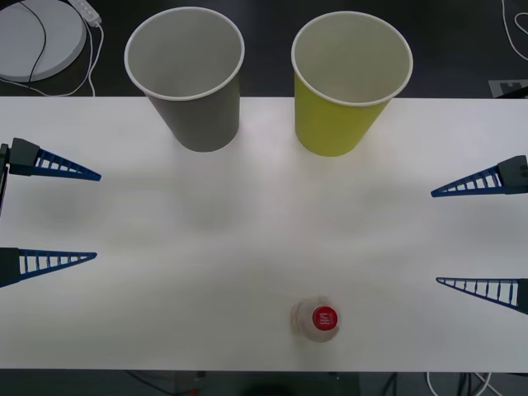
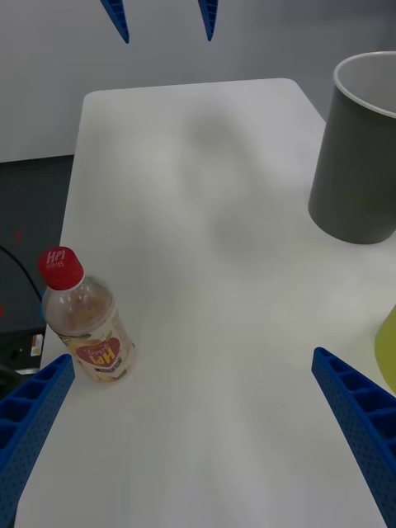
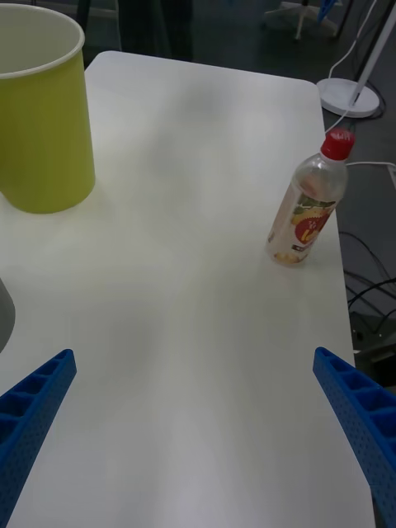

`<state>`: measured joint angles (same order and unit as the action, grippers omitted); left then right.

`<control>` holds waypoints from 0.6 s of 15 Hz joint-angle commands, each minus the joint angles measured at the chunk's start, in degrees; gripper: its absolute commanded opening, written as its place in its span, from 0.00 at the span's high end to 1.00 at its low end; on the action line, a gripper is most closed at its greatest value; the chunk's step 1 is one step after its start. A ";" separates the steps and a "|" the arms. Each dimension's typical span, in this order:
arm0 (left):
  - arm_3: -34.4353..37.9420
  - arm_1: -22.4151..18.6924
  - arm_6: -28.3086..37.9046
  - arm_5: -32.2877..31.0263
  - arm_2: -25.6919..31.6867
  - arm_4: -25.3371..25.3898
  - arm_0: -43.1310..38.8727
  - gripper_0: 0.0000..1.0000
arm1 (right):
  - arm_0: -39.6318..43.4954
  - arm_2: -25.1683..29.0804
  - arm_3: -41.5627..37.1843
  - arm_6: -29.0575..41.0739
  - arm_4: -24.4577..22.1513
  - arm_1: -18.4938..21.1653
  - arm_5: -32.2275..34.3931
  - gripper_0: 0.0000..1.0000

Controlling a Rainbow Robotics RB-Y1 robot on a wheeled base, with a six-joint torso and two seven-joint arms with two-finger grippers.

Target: Put the can into the green bin and the plastic bottle into the gray bin

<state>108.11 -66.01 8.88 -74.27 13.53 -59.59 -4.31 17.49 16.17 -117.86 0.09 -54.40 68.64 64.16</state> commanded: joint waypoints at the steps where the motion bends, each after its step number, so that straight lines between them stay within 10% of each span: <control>1: 0.00 0.00 0.00 0.00 0.00 0.00 0.00 0.00 | 0.00 0.00 0.00 0.00 0.00 0.00 0.00 0.00; 9: 0.00 0.00 0.00 0.00 0.00 0.00 0.00 0.00 | 2.20 -1.32 -0.18 -0.53 0.61 -3.08 0.53 0.00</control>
<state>108.10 -66.00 8.88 -74.27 13.53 -59.59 -4.30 19.60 14.85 -118.01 -0.05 -53.77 65.71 64.54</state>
